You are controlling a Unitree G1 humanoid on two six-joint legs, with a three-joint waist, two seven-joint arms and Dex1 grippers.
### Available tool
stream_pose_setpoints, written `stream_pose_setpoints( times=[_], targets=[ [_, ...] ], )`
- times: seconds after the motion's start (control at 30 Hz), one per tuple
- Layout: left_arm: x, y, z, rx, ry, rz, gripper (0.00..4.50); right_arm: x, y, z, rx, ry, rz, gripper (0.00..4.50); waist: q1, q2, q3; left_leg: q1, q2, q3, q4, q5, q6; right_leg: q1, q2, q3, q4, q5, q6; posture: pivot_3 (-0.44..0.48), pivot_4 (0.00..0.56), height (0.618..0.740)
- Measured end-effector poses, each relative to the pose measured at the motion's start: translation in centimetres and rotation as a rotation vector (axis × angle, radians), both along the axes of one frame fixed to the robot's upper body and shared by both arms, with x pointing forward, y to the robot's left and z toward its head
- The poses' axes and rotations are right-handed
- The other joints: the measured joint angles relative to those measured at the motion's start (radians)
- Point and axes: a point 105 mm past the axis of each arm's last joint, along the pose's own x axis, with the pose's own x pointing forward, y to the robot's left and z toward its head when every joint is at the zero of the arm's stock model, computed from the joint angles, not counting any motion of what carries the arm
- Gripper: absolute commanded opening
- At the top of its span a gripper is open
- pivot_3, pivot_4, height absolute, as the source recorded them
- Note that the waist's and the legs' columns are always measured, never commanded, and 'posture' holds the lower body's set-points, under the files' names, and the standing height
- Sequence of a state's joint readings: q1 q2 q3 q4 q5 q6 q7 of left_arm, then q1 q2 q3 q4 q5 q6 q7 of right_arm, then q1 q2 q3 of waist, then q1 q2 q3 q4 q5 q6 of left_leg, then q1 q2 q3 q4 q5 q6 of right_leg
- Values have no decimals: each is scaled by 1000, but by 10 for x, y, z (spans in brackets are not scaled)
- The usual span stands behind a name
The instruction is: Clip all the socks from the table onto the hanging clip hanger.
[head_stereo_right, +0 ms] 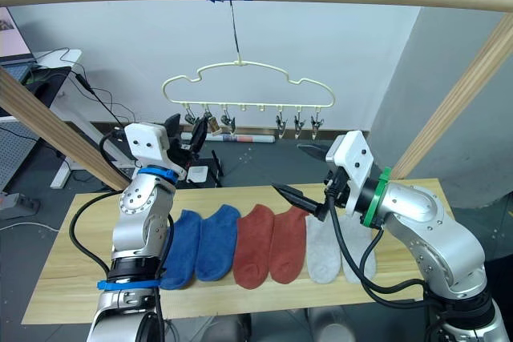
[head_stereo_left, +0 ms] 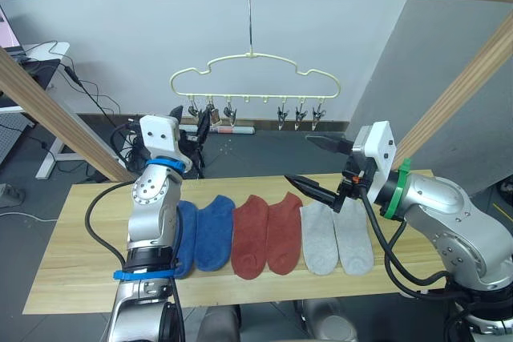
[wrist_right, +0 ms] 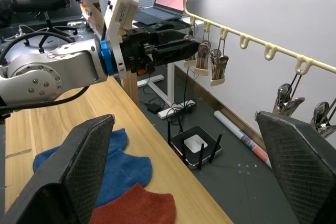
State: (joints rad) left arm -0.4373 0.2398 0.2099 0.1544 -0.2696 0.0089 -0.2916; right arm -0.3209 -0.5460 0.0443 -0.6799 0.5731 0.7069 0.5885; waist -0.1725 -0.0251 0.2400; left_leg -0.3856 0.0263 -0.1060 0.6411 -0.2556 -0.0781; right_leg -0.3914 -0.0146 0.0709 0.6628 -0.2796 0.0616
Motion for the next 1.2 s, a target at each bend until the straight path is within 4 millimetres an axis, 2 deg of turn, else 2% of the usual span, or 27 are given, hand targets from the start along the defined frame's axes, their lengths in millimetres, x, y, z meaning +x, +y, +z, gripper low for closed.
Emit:
stream_pose_setpoints(
  times=[0.33, 0.7, 0.87, 1.2],
  targets=[
    [-1, 1, 3, -8, -22, 16, 3157, 0, -1, 0, -6, -1, -2, 4500, 0, 0, 0, 0, 0, 0, 0, 0, 0, 0, 0, 0, 0, 0, 0, -311, 216, 730],
    [-20, -1, -6, -23, -10, -27, 3157, -1, -4, -5, -23, 7, -11, 4500, 0, 0, 0, 0, 0, 0, 0, 0, 0, 0, 0, 0, 0, 0, 0, -302, 212, 730],
    [-12, 5, -11, -13, 25, 28, 3157, -2, -3, -6, -27, 8, 1, 4500, 1, 0, 0, 0, 0, 0, 0, 0, 0, 0, 0, 0, 0, 0, 0, -302, 212, 730],
    [-3, 6, -8, 2, 32, 40, 3157, -2, -2, -7, -28, 8, 6, 4500, 1, 0, 0, 0, 0, 0, 0, 0, 0, 0, 0, 0, 0, 0, 0, -301, 213, 730]
  ],
)
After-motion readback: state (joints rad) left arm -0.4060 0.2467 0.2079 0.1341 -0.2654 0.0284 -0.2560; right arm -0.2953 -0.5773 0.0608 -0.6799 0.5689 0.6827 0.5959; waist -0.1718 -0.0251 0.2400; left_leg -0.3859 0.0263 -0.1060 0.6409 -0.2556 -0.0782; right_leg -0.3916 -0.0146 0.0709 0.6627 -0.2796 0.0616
